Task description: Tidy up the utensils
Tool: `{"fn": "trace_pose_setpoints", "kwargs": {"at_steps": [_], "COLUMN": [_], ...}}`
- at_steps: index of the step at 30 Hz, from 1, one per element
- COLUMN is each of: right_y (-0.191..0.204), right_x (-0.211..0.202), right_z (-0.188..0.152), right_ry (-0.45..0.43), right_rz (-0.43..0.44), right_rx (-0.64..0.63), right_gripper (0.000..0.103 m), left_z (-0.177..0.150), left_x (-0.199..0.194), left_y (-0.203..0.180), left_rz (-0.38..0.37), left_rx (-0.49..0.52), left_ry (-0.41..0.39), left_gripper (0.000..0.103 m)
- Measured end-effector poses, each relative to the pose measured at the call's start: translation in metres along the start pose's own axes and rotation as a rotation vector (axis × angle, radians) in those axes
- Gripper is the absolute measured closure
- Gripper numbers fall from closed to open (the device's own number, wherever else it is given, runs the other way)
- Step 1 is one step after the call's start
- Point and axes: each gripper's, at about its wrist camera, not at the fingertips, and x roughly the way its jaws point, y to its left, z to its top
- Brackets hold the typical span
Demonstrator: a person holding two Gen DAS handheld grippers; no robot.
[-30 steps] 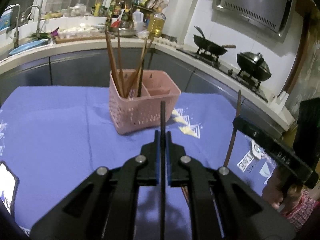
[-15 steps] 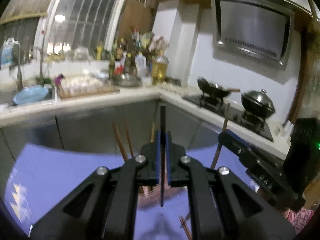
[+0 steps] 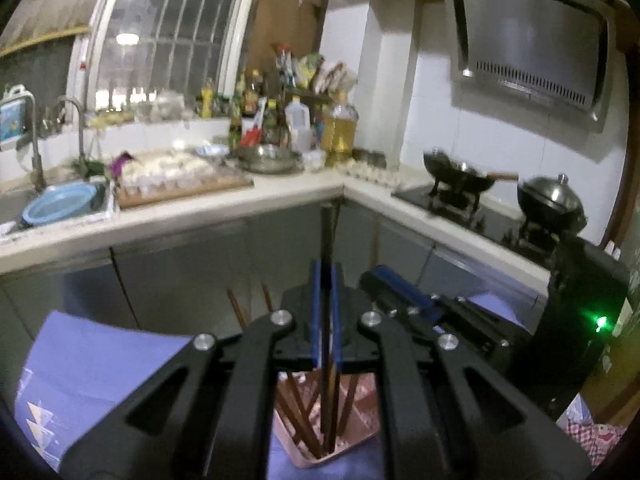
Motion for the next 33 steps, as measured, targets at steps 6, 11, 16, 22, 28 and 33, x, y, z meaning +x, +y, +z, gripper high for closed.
{"fn": "trace_pose_setpoints", "kwargs": {"at_steps": [6, 11, 16, 22, 28, 33], "right_y": [-0.006, 0.006, 0.009, 0.005, -0.009, -0.009], "right_x": [0.007, -0.042, -0.097, -0.143, -0.168, -0.182], "right_z": [-0.038, -0.045, -0.068, -0.141, -0.197, -0.211], "right_ry": [0.154, 0.087, 0.072, 0.247, 0.407, 0.442], "right_rz": [0.039, 0.033, 0.029, -0.001, -0.074, -0.094], "right_rx": [0.066, 0.037, 0.061, 0.134, 0.231, 0.237], "right_gripper": [0.089, 0.052, 0.052, 0.052, 0.052, 0.052], "left_z": [-0.047, -0.071, -0.098, -0.166, -0.227, -0.253], "left_x": [0.026, -0.025, -0.084, -0.102, -0.091, -0.088], "left_y": [0.004, 0.002, -0.009, -0.023, -0.028, -0.031], "left_rz": [0.099, 0.196, 0.226, 0.191, 0.148, 0.161], "left_rx": [-0.087, -0.130, -0.082, -0.019, -0.039, -0.043], "left_ry": [0.085, -0.065, -0.151, -0.006, 0.184, 0.235], "left_gripper": [0.063, 0.046, 0.046, 0.041, 0.041, 0.041]}}
